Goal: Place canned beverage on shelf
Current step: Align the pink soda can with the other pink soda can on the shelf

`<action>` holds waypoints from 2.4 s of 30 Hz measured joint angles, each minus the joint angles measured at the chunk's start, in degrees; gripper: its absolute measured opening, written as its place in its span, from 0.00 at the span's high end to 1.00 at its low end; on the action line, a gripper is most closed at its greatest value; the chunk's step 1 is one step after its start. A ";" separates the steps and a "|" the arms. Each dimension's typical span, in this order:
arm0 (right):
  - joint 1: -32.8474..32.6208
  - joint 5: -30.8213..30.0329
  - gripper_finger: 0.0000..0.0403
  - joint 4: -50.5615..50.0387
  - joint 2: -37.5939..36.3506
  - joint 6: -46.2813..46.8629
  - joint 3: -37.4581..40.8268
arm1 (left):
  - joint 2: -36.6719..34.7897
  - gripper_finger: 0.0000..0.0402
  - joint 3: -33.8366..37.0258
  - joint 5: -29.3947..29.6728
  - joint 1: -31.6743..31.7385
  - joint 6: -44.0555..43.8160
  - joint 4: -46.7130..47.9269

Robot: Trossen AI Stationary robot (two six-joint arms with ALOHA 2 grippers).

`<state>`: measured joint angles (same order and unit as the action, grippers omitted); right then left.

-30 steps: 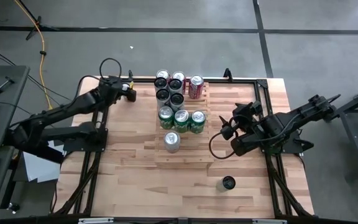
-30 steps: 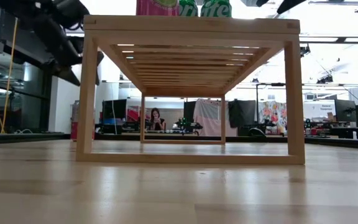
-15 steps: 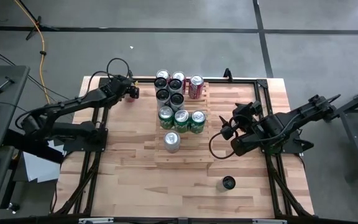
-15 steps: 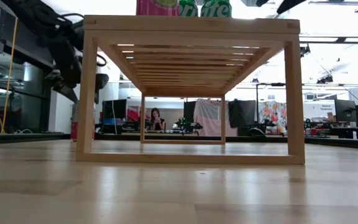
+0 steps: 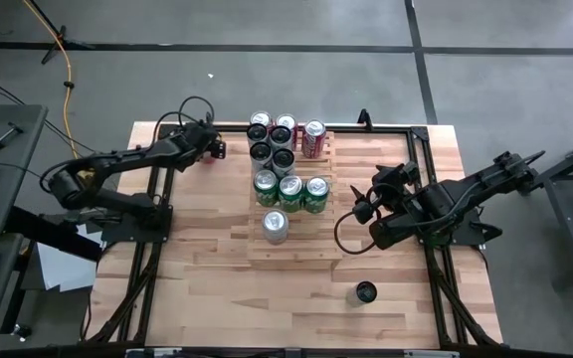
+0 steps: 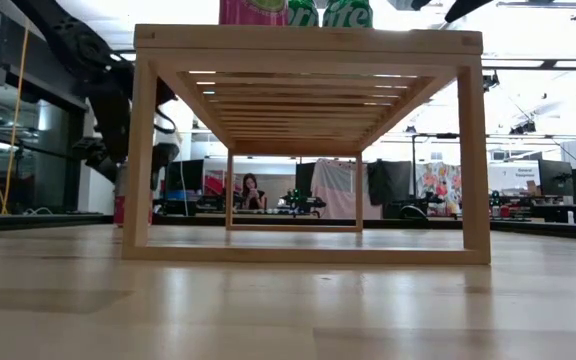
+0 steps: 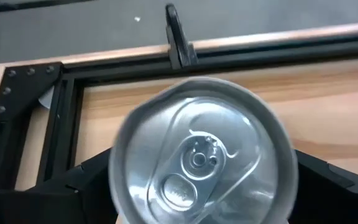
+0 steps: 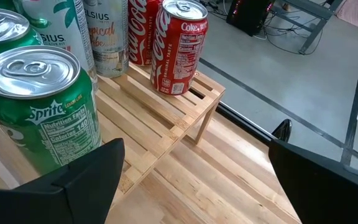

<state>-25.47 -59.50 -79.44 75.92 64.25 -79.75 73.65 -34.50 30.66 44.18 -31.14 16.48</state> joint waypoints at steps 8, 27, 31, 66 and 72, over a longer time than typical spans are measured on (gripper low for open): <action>0.00 0.01 0.04 0.00 0.00 0.00 0.00 | 0.90 0.22 0.00 -0.24 0.11 4.31 0.19; 0.00 1.59 0.04 0.94 0.24 0.24 0.00 | -35.28 0.30 -12.90 -2.69 -16.81 7.75 34.05; 0.00 1.82 0.04 0.94 0.24 0.24 0.00 | -41.11 0.30 -16.04 -8.31 -22.77 7.25 32.37; 0.00 2.94 0.04 2.49 0.20 -0.22 0.00 | -1.40 0.30 -46.78 -14.91 -60.17 29.94 0.65; 0.00 2.94 0.04 2.67 0.20 -0.22 0.00 | 8.13 0.30 -52.95 -14.48 -60.95 34.46 2.69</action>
<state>-25.47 -56.56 -76.77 76.12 64.03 -79.75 81.78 -87.45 16.18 -16.76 3.32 19.17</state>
